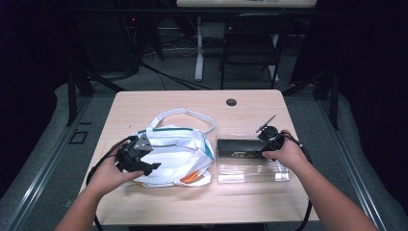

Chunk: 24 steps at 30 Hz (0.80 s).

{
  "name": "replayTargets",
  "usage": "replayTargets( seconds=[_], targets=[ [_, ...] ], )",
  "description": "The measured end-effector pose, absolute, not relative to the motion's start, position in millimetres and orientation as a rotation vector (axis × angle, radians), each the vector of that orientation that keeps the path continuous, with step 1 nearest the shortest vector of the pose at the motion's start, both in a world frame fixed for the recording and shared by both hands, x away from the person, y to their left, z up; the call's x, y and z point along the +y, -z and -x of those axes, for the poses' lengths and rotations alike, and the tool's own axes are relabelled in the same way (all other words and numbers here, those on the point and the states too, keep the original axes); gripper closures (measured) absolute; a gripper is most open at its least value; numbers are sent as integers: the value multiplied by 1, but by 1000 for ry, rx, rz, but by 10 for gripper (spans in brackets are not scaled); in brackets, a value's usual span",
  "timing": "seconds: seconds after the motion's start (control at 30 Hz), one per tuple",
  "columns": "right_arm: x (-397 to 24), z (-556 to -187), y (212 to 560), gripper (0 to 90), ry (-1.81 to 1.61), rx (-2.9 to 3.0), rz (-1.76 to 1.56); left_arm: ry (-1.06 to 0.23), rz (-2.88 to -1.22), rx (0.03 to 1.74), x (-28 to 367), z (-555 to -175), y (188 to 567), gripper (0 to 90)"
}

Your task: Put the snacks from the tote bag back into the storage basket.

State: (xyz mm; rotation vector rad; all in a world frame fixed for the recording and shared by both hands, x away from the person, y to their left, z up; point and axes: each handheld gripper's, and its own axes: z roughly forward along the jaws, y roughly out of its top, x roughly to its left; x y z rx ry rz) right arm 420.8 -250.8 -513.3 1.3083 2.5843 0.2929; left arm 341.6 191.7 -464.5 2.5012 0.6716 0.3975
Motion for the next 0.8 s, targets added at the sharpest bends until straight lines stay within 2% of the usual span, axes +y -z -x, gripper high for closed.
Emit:
replayTargets(
  seconds=[0.53,0.57,0.6,0.63,0.67,0.8],
  targets=[
    [-248,-429,512,337,-227,2569,-1359,-410,-2512,668,191,-338,466,381],
    [-247,-426,519,338,-348,2500,-1418,-407,-2508,674,191,-338,467,381],
    [-249,-430,509,338,-157,2606,-1323,-407,-2507,675,192,-339,467,381],
    [-245,-424,523,337,-414,2459,-1448,-407,-2507,677,192,-339,467,381],
    [-247,-427,517,337,-295,2530,-1389,-408,-2511,679,193,-339,467,381],
    [-247,-426,517,338,-290,2541,-1395,-408,-2503,687,194,-339,468,381]
  ],
)
